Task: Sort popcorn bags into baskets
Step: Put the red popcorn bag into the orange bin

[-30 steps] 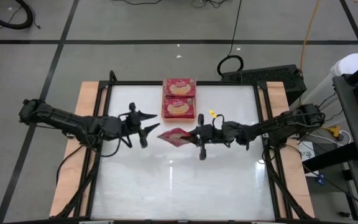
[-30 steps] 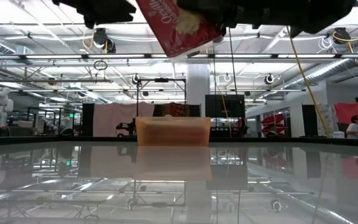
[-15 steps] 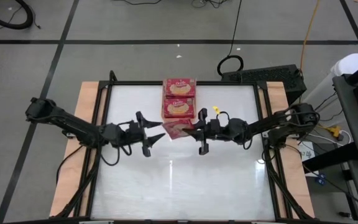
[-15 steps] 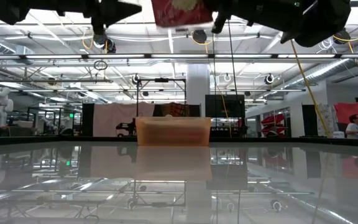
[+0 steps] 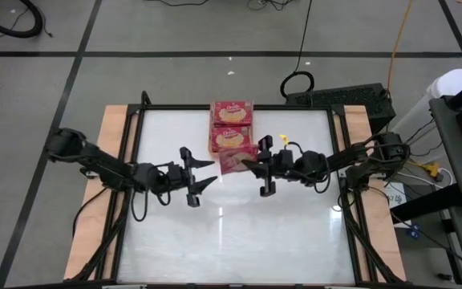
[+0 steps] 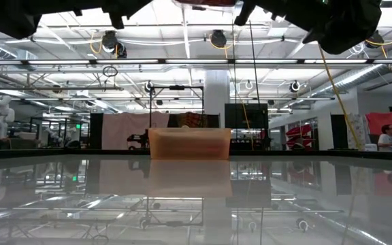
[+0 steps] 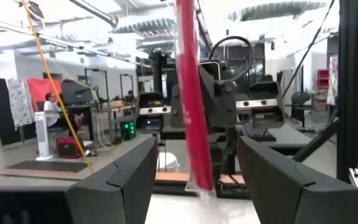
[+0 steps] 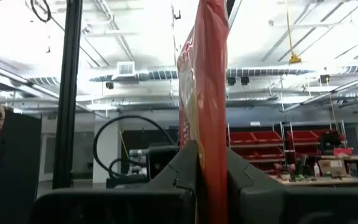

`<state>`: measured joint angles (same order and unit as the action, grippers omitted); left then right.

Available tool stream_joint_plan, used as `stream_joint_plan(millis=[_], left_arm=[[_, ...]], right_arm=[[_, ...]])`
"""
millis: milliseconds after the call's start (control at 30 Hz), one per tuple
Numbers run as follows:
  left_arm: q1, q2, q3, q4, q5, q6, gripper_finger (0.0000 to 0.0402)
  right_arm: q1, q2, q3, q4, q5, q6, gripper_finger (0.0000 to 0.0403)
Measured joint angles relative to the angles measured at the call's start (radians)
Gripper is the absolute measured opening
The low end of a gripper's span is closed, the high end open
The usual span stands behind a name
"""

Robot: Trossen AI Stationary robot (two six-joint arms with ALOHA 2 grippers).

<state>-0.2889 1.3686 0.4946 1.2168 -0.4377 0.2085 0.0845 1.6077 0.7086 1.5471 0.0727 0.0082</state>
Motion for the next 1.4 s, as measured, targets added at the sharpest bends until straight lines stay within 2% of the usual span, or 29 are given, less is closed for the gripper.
stream_joint_plan(millis=[133,300,500,600,800,867,933,1100,1200,1400], left_arm=[[0.028,0.025,0.002,0.03,0.009,-0.002,0.0225],[0.077,0.063,0.07,0.035,0.125,-0.019,0.0225],[0.107,0.087,0.128,0.029,0.136,-0.003,0.0219],[0.117,0.087,0.128,0.021,0.135,0.038,0.0182],[0.163,0.086,0.128,-0.005,0.188,0.037,0.0033],[0.182,0.085,0.128,-0.018,0.214,0.006,0.0018],[0.194,0.084,0.128,-0.031,0.225,-0.004,0.0026],[0.197,0.014,0.128,-0.178,0.226,0.011,0.0035],[0.195,-0.096,0.128,-0.357,0.226,0.016,0.0016],[0.21,-0.337,0.157,-0.752,0.232,0.006,0.0022]], right_arm=[[0.0,0.0,0.009,0.02,0.0,-0.012,0.0017],[0.0,0.0,0.058,0.007,0.0,-0.06,0.0017],[-0.005,0.0,0.078,-0.008,0.0,-0.105,0.0017],[-0.018,0.0,0.078,-0.005,0.0,-0.105,0.0017],[-0.041,0.0,0.078,0.008,-0.012,-0.107,0.0018],[-0.051,0.0,0.077,0.007,-0.03,-0.107,0.0018],[-0.053,0.0,0.078,-0.005,-0.026,-0.107,0.0022],[-0.051,-0.046,0.061,-0.143,0.051,-0.107,0.0072],[-0.049,-0.124,0.029,-0.286,0.098,-0.102,0.0122],[-0.047,-0.346,-0.048,-0.683,0.166,-0.028,0.0202]])
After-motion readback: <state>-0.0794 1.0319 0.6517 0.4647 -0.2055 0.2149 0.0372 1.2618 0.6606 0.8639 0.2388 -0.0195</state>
